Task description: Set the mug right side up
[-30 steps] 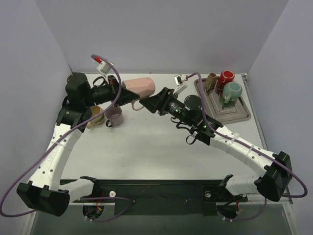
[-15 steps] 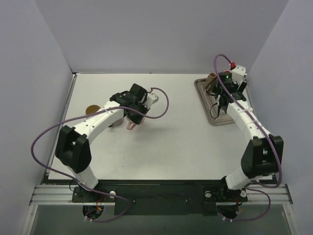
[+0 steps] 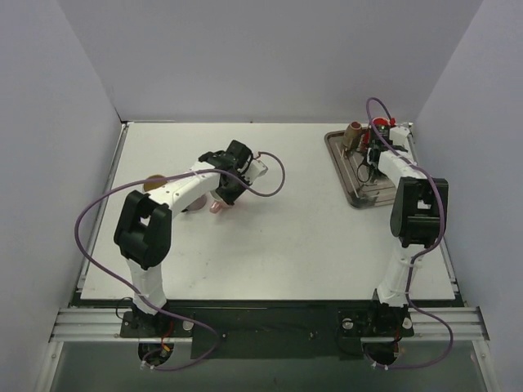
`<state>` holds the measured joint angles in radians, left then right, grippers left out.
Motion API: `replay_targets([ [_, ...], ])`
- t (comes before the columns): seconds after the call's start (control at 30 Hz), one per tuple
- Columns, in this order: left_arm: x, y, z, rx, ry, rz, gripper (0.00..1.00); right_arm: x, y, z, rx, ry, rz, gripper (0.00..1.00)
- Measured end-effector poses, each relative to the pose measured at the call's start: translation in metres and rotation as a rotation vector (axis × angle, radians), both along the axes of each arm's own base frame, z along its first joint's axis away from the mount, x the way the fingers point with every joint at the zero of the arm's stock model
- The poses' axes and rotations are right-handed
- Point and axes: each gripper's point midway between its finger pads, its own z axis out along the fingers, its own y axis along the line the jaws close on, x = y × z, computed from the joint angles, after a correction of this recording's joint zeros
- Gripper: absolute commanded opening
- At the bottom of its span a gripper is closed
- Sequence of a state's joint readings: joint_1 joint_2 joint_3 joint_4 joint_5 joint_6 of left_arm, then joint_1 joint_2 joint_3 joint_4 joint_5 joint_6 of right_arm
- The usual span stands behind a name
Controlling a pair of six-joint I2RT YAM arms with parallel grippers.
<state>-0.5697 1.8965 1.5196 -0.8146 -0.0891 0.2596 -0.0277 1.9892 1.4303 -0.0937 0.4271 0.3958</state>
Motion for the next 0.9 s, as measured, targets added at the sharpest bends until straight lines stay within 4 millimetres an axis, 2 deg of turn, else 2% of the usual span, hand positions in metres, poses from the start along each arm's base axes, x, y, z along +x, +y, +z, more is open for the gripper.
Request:
replay_targets([
  [0.1,0.002,0.001,0.0,-0.022,0.011,-0.008,0.41,0.013,-0.006,-0.006,0.03,-0.008,-0.005,0.55],
  [0.23,0.005,0.004,0.001,-0.044,0.014,0.0,0.51,0.028,-0.012,-0.009,0.054,-0.02,-0.006,0.55],
  [0.37,0.006,0.003,0.014,-0.08,-0.004,-0.009,0.54,0.04,-0.014,-0.016,0.064,-0.005,-0.002,0.44],
  [0.5,0.002,0.0,0.048,-0.143,-0.061,-0.026,0.59,0.043,-0.013,-0.026,0.068,0.022,0.009,0.18],
  [0.53,-0.001,-0.001,0.061,-0.166,-0.083,-0.033,0.59,0.042,-0.013,-0.027,0.067,0.03,0.01,0.03],
  [0.57,-0.003,-0.001,0.07,-0.181,-0.097,-0.039,0.59,0.041,-0.014,-0.027,0.063,0.034,0.009,0.0],
  [0.67,-0.013,-0.002,0.099,-0.234,-0.137,-0.058,0.6,0.041,-0.015,-0.026,0.055,0.035,0.012,0.0],
  [0.77,-0.024,-0.004,0.119,-0.287,-0.155,-0.079,0.6,0.036,-0.014,-0.026,0.052,0.036,0.026,0.0],
  [0.9,-0.038,-0.012,0.138,-0.374,-0.151,-0.095,0.62,0.008,-0.007,-0.014,0.077,0.031,0.049,0.0],
])
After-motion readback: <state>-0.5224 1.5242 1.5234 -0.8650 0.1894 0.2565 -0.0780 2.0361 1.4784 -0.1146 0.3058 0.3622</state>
